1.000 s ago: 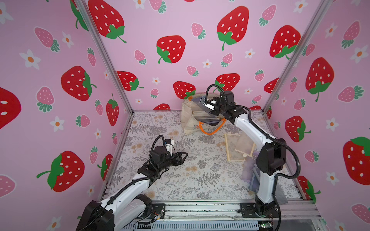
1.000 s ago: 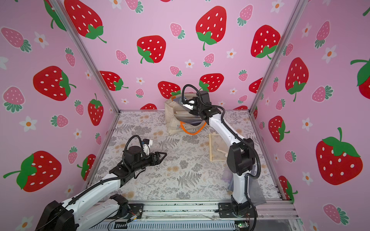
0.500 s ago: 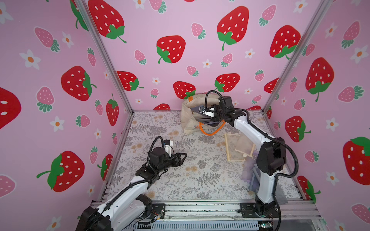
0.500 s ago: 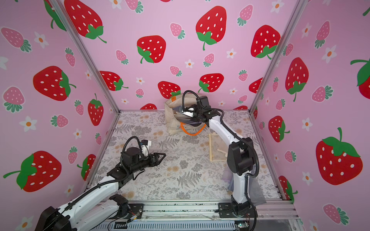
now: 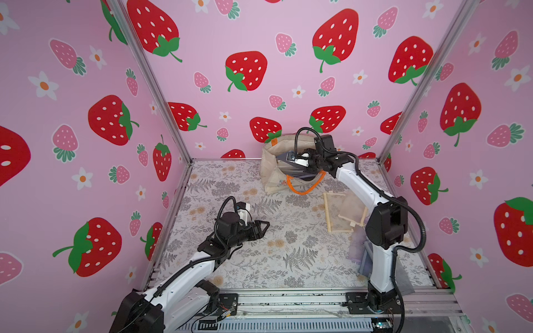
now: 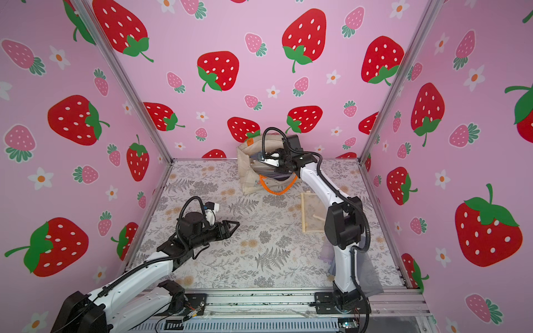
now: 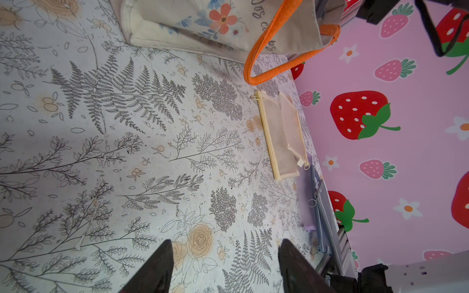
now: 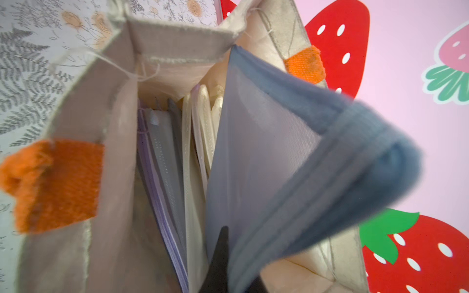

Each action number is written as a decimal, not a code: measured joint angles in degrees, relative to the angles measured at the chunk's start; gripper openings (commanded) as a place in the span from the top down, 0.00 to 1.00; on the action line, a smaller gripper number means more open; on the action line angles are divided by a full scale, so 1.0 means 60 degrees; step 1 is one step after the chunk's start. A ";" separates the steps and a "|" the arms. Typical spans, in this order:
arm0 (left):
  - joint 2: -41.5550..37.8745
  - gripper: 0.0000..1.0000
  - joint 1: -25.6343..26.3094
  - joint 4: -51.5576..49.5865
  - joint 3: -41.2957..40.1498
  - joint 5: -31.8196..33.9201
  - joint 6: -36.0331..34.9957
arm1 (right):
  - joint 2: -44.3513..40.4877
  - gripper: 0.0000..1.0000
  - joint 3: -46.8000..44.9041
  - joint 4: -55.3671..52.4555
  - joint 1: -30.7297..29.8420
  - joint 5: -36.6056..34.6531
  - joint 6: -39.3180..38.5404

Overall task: Put the pencil pouch into the canvas bag
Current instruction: Place the pencil pouch in the canvas bag.

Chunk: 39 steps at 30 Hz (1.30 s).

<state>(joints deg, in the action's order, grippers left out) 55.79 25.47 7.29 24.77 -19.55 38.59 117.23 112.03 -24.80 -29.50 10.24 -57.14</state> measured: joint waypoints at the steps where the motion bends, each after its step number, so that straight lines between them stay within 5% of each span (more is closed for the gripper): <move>1: -0.0007 0.32 0.0000 0.0011 0.0000 0.0000 0.0015 | 0.0051 1.00 0.0025 -0.0040 0.0000 -0.0095 -0.0011; 20: 0.0022 0.33 0.0000 0.0109 0.0000 0.0004 0.0080 | 0.0178 1.00 0.0076 -0.0962 -0.0058 0.0157 -0.0452; 25: 0.0018 0.33 0.0000 0.0106 0.0000 0.0004 0.0080 | 0.0506 0.73 0.0495 -0.1009 -0.0186 0.0149 -0.0262; 30: -0.0069 0.33 0.0000 0.0087 0.0000 0.0011 0.0076 | 0.0535 0.57 0.0503 -0.1060 -0.0237 0.0328 0.0113; 39: -0.0091 0.33 0.0000 0.0087 0.0000 0.0007 0.0076 | 0.0066 0.99 0.0011 -0.0648 -0.0284 0.1188 0.0550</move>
<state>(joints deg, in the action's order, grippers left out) 55.24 25.47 7.81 24.77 -19.51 39.05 117.62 112.09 -28.69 -31.20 17.37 -53.84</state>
